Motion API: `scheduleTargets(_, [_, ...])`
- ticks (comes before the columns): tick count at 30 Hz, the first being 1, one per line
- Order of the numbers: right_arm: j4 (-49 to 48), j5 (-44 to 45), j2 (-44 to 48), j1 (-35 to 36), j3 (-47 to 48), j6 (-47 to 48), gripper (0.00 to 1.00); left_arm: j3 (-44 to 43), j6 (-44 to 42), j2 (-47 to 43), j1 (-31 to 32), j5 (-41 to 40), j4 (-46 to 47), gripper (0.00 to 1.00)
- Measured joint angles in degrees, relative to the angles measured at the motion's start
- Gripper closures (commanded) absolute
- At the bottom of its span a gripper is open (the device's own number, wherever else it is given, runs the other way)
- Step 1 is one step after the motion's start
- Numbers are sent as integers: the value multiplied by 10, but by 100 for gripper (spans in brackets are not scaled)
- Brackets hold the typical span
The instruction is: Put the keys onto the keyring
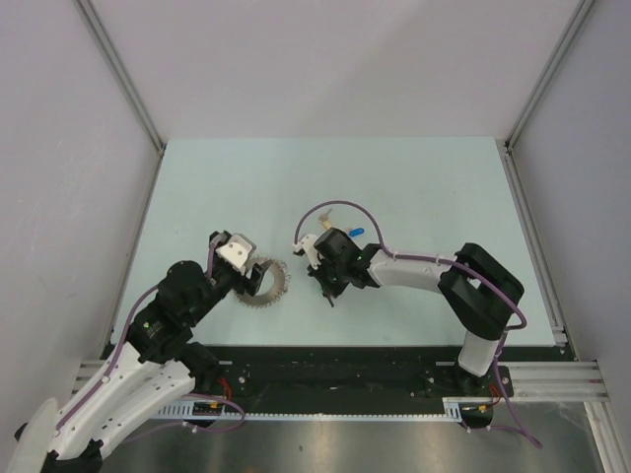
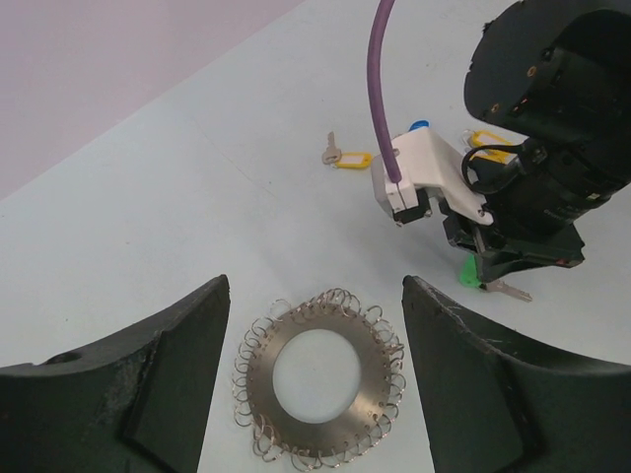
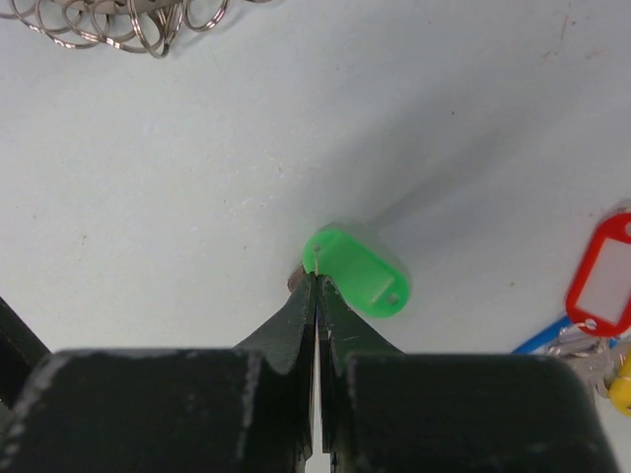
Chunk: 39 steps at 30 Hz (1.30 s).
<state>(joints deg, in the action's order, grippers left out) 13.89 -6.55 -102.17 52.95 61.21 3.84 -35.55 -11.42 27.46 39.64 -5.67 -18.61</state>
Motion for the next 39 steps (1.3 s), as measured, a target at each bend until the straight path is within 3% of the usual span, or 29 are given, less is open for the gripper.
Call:
scheduleTargets(11, [91, -6, 131, 29, -29, -8, 100, 2, 0, -2, 0, -13, 0, 24])
scheduleTargets(21, [157, -33, 146, 42, -63, -27, 100, 2, 0, -1, 0, -13, 0, 24])
scheduleTargets(39, [-56, -20, 68, -18, -63, -8, 100, 2, 0, 6, 0, -15, 0, 24])
